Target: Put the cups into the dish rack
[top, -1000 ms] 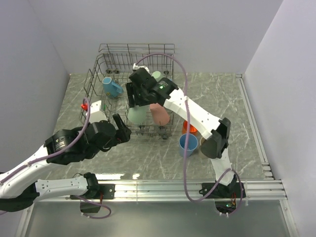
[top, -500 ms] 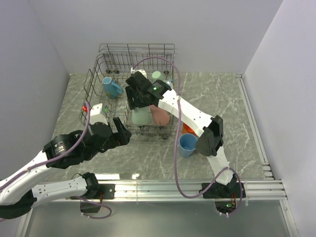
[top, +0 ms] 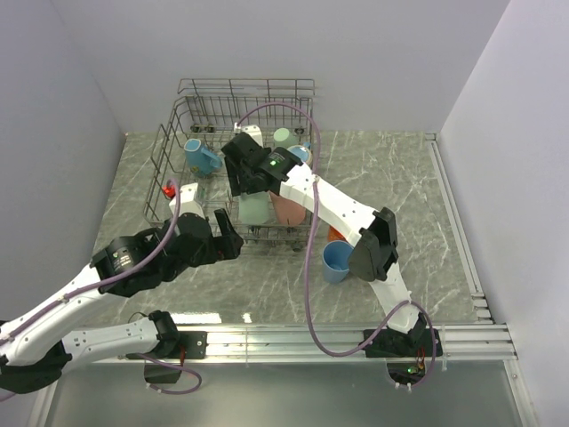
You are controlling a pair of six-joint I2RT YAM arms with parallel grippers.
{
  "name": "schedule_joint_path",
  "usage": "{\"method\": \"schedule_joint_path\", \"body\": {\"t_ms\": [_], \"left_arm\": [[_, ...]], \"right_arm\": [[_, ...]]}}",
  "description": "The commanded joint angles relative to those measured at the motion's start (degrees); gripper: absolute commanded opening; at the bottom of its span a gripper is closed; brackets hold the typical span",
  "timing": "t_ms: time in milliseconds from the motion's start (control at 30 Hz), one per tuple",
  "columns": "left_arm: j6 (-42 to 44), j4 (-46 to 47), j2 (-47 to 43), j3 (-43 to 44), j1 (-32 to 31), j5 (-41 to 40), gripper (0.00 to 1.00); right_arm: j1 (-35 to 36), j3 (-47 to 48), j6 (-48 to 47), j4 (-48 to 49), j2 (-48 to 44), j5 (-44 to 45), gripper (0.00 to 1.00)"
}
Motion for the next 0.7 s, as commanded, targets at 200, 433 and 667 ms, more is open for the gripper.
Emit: {"method": "schedule_joint_path", "body": {"t_ms": [200, 433, 667], "left_arm": [[-0.8, 1.44, -1.53, 1.14, 0.3, 1.58, 0.92], [-2.56, 0.82, -2.06, 0.87, 0.3, 2.54, 0.9], [-4.23, 0.99, -2.14, 0.7, 0.3, 2.98, 0.89]], "right_arm": [[-1.19, -7.73, 2.08, 4.19, -3.3, 1.75, 0.0], [-1.71, -2.83, 0.41, 4.3, -2.43, 1.93, 0.0], [-1.54, -14.22, 1.99, 7.45, -6.73, -4.22, 0.0]]}}
